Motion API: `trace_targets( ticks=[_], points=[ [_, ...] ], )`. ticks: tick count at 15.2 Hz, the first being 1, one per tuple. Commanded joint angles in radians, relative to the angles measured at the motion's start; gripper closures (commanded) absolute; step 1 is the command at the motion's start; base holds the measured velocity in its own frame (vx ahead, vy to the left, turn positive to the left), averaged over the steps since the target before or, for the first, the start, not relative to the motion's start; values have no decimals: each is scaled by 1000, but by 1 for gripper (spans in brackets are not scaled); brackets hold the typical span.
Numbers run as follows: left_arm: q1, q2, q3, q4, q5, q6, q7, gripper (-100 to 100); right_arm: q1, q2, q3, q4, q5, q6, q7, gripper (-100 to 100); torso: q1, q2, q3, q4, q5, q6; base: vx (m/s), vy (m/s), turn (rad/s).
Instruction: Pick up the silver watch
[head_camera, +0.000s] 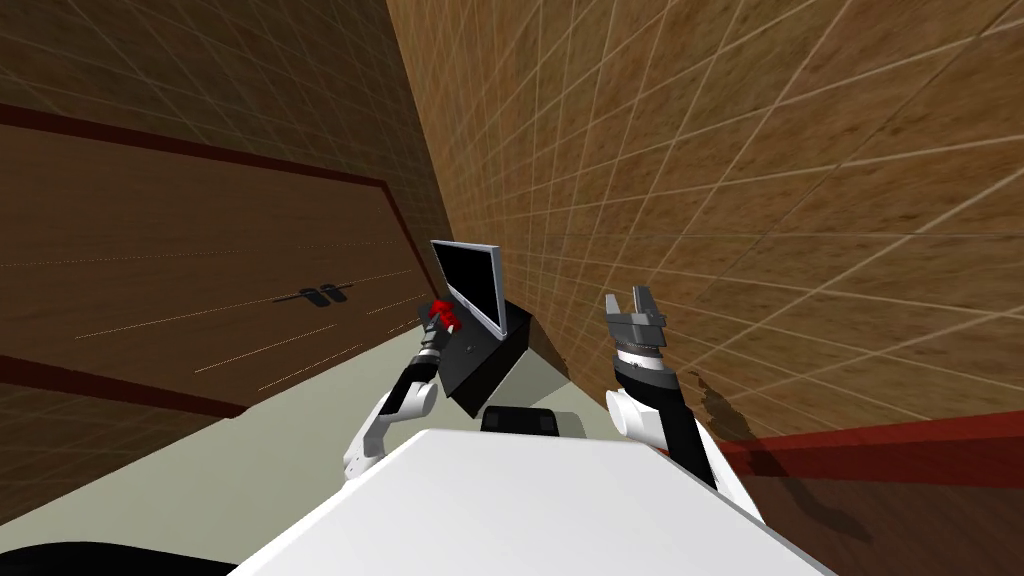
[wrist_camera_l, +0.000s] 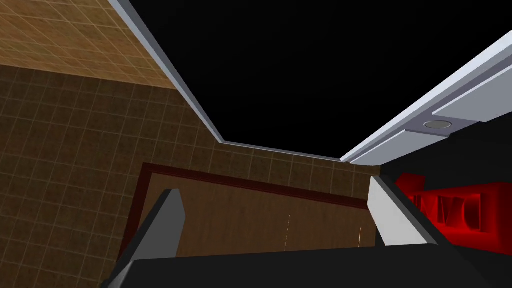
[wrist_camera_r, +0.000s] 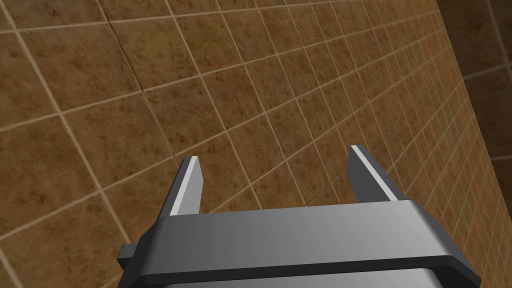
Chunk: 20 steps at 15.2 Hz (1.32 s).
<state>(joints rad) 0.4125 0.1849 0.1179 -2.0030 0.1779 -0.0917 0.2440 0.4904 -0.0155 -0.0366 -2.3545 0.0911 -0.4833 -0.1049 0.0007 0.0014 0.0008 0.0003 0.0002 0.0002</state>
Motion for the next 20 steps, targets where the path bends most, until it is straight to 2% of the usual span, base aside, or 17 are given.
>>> trace_targets(
  ticks=[1,2,3,4,6,7,9,10,12,13,14,15,16,17,18,19,20],
  points=[
    [-10,12,15,23,9,32,10,-100,0,0,0,0,0,0,0,0,0,0,0,0,0,0,-17,3,-11],
    [-21,16,35,59,17,70,20,-100,0,0,0,0,0,0,0,0,0,0,0,0,0,0,-16,0,-71],
    [-21,16,35,62,17,81,20,-100,0,0,0,0,0,0,0,0,0,0,0,0,0,0,-15,-1,-87],
    [-31,20,56,96,27,104,30,-100,0,0,0,0,0,0,0,0,0,0,0,0,0,0,-15,-1,-126],
    [-31,20,56,100,27,132,30,-100,0,0,0,0,0,0,0,0,0,-1,0,0,0,0,-10,1,-69],
    [-42,24,76,139,36,160,40,-100,0,0,0,0,0,0,0,0,0,-1,0,0,0,0,-5,-1,-85],
    [-42,24,76,139,36,182,40,-100,0,0,0,0,0,0,0,0,0,-1,-1,0,0,0,-3,0,-60],
    [-52,28,97,179,46,207,50,-100,0,0,0,0,0,0,0,0,0,-1,-1,0,0,0,1,-2,-77],
    [-52,28,97,179,46,232,50,-100,0,0,0,0,0,0,0,0,0,-2,-1,0,0,0,2,-1,-76],
    [-63,31,117,218,56,264,59,-100,0,0,0,0,0,0,0,0,0,-2,-1,0,0,0,6,-1,-92],
    [-63,31,117,218,56,281,59,-100,0,0,0,0,0,0,0,0,0,-2,-1,0,0,0,9,-1,-92],
    [-73,34,137,250,67,310,69,-100,0,0,0,0,0,0,0,0,0,-2,-1,0,0,0,14,-1,-123],
    [-73,34,137,258,67,331,69,-100,0,0,0,0,0,0,0,0,0,-2,-1,0,0,0,16,0,-124],
    [-84,37,156,284,79,355,77,-100,0,0,0,0,0,0,0,0,0,-3,-1,-1,0,0,24,-3,-153],
    [-84,37,156,293,79,379,77,-100,0,0,0,0,0,0,0,0,0,-3,-2,-1,0,0,26,-1,-123],
    [-84,37,156,297,79,379,77,-100,0,0,0,0,0,0,0,0,0,-3,-2,-1,0,0,18,1,-26],
    [-94,39,175,334,90,419,86,-100,0,0,0,0,0,0,0,0,0,-3,-2,-1,0,0,22,2,-61]
  ],
)
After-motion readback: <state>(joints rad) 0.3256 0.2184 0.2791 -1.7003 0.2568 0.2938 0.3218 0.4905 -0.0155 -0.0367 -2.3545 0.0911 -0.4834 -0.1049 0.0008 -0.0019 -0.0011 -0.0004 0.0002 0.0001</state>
